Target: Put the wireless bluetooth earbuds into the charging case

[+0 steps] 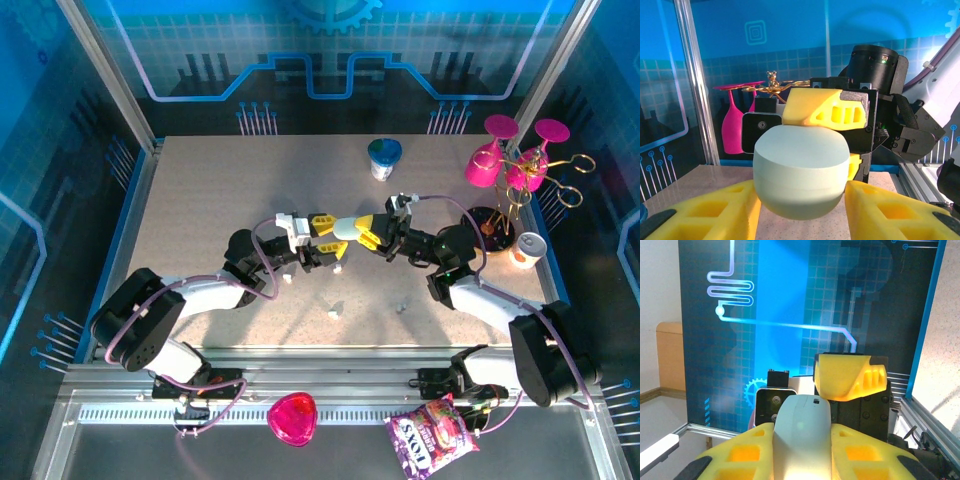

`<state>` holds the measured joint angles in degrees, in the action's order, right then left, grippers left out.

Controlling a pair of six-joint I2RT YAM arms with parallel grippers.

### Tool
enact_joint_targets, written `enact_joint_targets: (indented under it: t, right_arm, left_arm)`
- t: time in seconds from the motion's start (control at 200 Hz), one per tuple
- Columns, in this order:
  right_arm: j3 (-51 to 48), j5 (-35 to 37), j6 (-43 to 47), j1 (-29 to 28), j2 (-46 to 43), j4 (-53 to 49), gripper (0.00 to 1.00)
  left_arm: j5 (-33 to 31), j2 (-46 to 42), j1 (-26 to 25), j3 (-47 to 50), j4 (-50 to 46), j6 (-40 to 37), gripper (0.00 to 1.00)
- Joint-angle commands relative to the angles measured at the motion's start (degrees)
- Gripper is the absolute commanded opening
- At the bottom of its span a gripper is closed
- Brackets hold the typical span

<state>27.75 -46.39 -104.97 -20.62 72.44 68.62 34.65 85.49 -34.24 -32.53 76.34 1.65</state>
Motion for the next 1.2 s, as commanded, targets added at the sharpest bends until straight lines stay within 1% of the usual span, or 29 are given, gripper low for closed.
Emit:
enact_joint_targets:
  t: [0.0, 0.195, 0.33, 0.41, 0.48, 0.51, 0.585, 0.635, 0.71, 0.82, 0.906, 1.016, 1.111, 1.196]
  right_arm:
    - [0.76, 0.86, 1.48, -0.80, -0.27, -0.06, 0.23]
    - [0.82, 0.87, 1.62, -1.06, -0.23, -0.15, 0.23]
    - [0.70, 0.95, 1.64, -1.21, -0.24, 0.09, 0.23]
    - [0.81, 1.04, 1.56, -1.16, -0.28, 0.42, 0.23]
    - [0.81, 1.15, 1.40, -1.17, -0.22, 0.59, 0.23]
    - [0.82, 1.13, 1.26, -1.18, -0.21, 0.79, 0.23]
    - [0.89, 1.12, 0.75, -1.18, -0.17, 1.59, 0.23]
    - [0.90, 1.18, 0.58, -1.20, -0.14, 1.69, 0.23]
    - [0.81, 1.37, 0.64, -1.17, -0.11, 1.52, 0.23]
    - [0.55, 1.49, 0.40, -1.17, -0.04, 2.05, 0.23]
    - [0.73, 1.66, -0.23, -1.17, 0.13, 3.08, 0.23]
    - [0.66, 1.77, -0.24, -1.12, -0.03, 3.28, 0.23]
    - [0.55, 1.75, -0.20, -1.17, -0.22, 3.27, 0.23]
    - [0.47, 1.89, -0.16, -1.17, -0.24, 3.26, 0.23]
  left_arm:
    - [3.57, -1.82, -0.23, -2.05, 1.36, 1.16, 0.48]
    - [4.18, -1.83, -0.26, -2.62, 0.32, 1.17, 0.48]
    - [4.71, -1.78, -0.34, -2.86, -0.64, 1.24, 0.50]
    - [4.81, -1.74, -0.35, -2.89, -0.66, 1.20, 0.47]
    - [5.07, -1.67, -0.30, -2.96, -0.75, 1.15, 0.47]
    - [5.15, -1.65, -0.34, -2.98, -0.79, 1.07, 0.49]
    - [5.16, -1.37, -0.37, -2.89, -0.75, 0.92, 0.57]
    - [5.16, -1.34, -0.39, -2.88, -0.74, 0.96, 0.58]
    - [5.17, -1.28, -0.38, -2.89, -0.69, 1.00, 0.57]
    - [5.42, -1.14, -0.30, -2.89, -0.79, 0.92, 0.48]
    - [5.42, -0.95, -0.32, -2.89, -0.91, 0.81, 0.47]
    - [5.12, -0.59, -0.31, -2.74, -0.47, 0.90, 0.48]
    - [4.92, -0.44, -0.35, -2.80, -0.40, 0.88, 0.55]
    - [4.59, -0.31, -0.31, -2.80, -0.31, 0.96, 0.56]
